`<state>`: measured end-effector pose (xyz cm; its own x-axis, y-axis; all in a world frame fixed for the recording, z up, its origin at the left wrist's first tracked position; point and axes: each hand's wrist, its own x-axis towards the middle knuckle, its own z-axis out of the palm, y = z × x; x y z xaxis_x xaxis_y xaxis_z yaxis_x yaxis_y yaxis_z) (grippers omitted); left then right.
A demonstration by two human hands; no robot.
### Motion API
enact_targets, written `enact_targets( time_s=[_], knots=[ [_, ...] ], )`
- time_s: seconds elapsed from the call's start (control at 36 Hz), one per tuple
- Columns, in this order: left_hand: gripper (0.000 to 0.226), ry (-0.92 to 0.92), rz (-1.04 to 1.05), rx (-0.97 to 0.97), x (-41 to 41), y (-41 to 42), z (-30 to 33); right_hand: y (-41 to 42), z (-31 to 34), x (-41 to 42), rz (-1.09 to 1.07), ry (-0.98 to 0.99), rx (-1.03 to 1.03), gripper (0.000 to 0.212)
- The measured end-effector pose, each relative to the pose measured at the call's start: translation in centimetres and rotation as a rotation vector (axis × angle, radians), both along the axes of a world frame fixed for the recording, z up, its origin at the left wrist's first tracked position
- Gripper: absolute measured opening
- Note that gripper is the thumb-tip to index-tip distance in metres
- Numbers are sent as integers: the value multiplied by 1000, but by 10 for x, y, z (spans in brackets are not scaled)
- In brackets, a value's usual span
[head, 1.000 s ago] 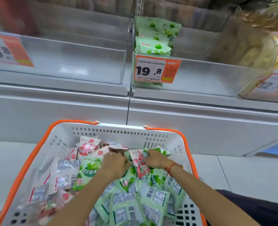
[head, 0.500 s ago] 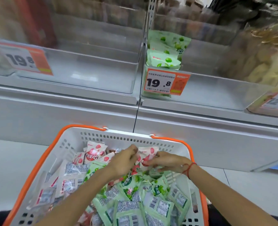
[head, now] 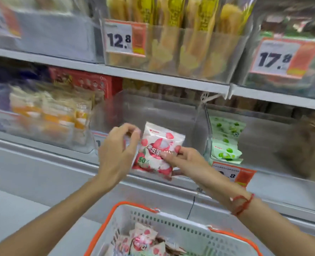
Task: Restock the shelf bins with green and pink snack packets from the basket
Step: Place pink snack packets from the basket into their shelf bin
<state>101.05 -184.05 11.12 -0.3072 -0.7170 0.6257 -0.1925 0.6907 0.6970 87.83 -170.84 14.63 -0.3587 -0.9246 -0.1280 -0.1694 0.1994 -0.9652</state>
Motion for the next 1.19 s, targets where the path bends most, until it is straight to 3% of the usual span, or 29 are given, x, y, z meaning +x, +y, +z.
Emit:
enact_targets(
  time_s=[0.08, 0.17, 0.31, 0.47, 0.64, 0.75, 0.86, 1.08, 1.19],
  knots=[
    [21, -68, 151, -159, 7, -49, 22, -42, 21, -8, -71, 36, -65, 29],
    [23, -323, 261, -263, 15, -98, 17, -91, 30, -20, -146, 58, -70, 29],
    [51, -705, 354, -514, 20, -124, -9, -181, 15, -40, -134, 315, 91, 21],
    [52, -623, 420, -550, 16, -129, -27, -262, -20, -54, -172, 394, 87, 54],
    [53, -578, 417, -572, 14, -133, -29, -315, -49, -71, -341, 485, 47, 39],
    [52, -555, 423, -608, 13, -134, -31, -320, -60, -76, -502, 386, -25, 41],
    [52, -543, 418, -591, 12, -134, -31, -320, -67, -79, -466, 202, 24, 19],
    [51, -568, 395, -548, 15, -132, -30, -327, -69, -73, -589, 353, -92, 30],
    [40, -564, 339, -507, 16, -129, -29, -336, -71, -73, -584, 260, -127, 54]
  ],
)
